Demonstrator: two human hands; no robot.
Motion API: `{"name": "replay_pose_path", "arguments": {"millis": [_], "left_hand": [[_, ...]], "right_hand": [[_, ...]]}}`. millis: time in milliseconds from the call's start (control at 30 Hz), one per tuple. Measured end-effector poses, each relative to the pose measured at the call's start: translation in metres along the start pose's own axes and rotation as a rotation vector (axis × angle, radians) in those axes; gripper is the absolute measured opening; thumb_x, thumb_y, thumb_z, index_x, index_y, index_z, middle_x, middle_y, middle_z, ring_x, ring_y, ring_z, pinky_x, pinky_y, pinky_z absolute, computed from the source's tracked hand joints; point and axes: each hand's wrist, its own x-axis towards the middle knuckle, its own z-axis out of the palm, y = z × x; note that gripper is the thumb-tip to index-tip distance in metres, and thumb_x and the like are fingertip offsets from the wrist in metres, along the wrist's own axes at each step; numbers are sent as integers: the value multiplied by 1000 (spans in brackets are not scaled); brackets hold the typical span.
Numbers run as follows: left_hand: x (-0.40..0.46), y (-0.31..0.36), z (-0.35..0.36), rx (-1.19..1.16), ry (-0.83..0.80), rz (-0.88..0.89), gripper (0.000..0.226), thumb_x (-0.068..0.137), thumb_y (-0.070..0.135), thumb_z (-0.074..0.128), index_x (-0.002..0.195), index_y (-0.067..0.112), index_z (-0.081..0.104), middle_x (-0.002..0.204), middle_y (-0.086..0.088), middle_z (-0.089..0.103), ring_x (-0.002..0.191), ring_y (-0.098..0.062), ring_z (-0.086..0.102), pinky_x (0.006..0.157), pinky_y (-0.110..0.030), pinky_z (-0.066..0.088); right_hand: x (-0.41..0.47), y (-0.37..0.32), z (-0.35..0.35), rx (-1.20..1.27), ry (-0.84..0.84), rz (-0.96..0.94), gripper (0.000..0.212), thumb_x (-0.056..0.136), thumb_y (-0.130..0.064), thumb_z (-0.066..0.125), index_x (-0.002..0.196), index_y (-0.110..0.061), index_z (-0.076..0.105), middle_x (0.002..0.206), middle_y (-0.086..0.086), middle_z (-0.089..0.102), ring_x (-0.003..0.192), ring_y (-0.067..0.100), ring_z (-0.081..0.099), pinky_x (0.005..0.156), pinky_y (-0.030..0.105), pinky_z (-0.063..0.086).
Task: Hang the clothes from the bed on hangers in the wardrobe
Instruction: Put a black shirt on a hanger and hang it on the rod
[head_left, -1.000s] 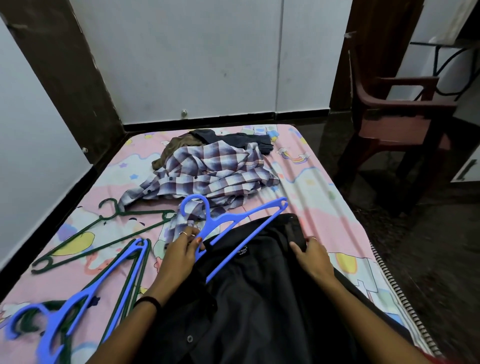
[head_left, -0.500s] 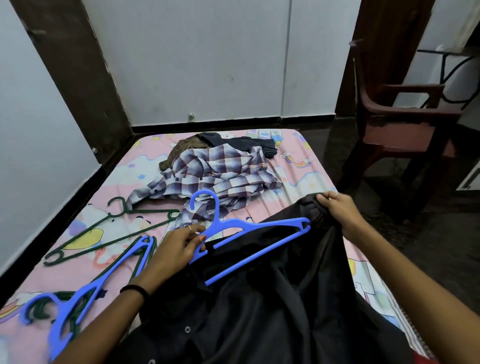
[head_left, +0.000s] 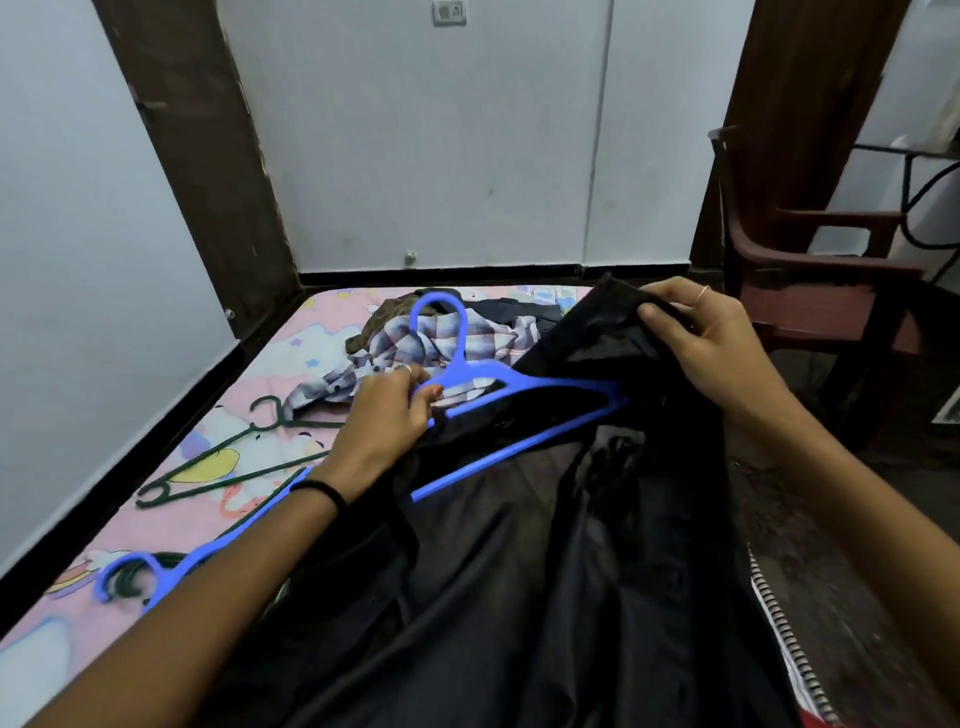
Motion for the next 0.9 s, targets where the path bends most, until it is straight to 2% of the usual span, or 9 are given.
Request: {"name": "replay_pose_path", "arguments": {"millis": [100, 200, 267, 400, 467, 567, 700, 800, 900], "left_hand": [[16, 24, -23, -67, 141, -37, 14, 90, 17, 60, 82, 8, 66, 71, -9, 70, 74, -27, 68, 74, -38, 52], [29, 45, -48, -142, 234, -92, 13, 92, 20, 59, 89, 11, 68, 77, -8, 73, 79, -23, 70, 81, -38, 53], [37, 57, -61, -153, 267, -89, 15, 93, 21, 58, 90, 10, 67, 79, -9, 73, 80, -23, 70, 83, -38, 53], [32, 89, -78, -129, 317, 54, 16, 94, 18, 56, 89, 6, 66, 77, -8, 71, 78, -23, 68, 80, -37, 52], [33, 102, -88, -98, 341, 143, 17, 94, 19, 56, 90, 5, 66, 78, -8, 70, 77, -25, 67, 78, -36, 50], [43, 123, -117, -32, 366, 293, 16, 94, 18, 56, 93, 5, 65, 78, -11, 70, 75, -27, 65, 75, -36, 48], [67, 157, -166, 42, 426, 461, 18, 93, 20, 55, 96, 5, 65, 78, -11, 70, 75, -28, 65, 75, -37, 48], [83, 188, -202, 65, 497, 559, 22, 92, 24, 53, 98, 6, 65, 81, -12, 70, 78, -30, 64, 76, -38, 48], [91, 221, -239, 123, 553, 621, 25, 91, 24, 52, 98, 4, 65, 84, -14, 70, 82, -30, 65, 78, -32, 43]], "right_hand": [[-28, -36, -7, -214, -86, -303, 15, 94, -12, 57, 105, -16, 67, 99, -14, 65, 89, -1, 63, 82, 17, 49], [-59, -47, -8, -668, -104, -636, 23, 85, -12, 55, 102, -24, 65, 109, -4, 55, 83, 23, 60, 63, 36, 53], [-73, -41, -2, -932, -101, -776, 31, 74, -9, 52, 98, -21, 68, 123, 6, 50, 97, 28, 51, 78, 43, 45], [-103, -28, 17, -1056, -189, -656, 26, 71, -8, 65, 95, -16, 68, 107, 7, 59, 88, 28, 53, 74, 40, 36], [-106, -27, 20, -965, -193, -581, 18, 81, -25, 69, 98, -19, 69, 107, 3, 60, 89, 25, 55, 71, 38, 42], [-83, -51, 4, -714, 28, -472, 32, 93, -39, 48, 107, -17, 67, 125, 6, 55, 112, 27, 51, 90, 46, 44], [-7, -101, -44, -745, 313, -309, 58, 88, -41, 62, 133, -10, 44, 139, 15, 44, 128, 32, 40, 109, 49, 24], [45, -137, -65, -772, 130, -214, 48, 89, -50, 57, 123, -17, 51, 116, 13, 63, 109, 34, 58, 88, 44, 41], [72, -170, -79, -659, 152, -298, 25, 95, -39, 52, 96, -14, 55, 96, 20, 64, 96, 40, 59, 65, 36, 36]]}}
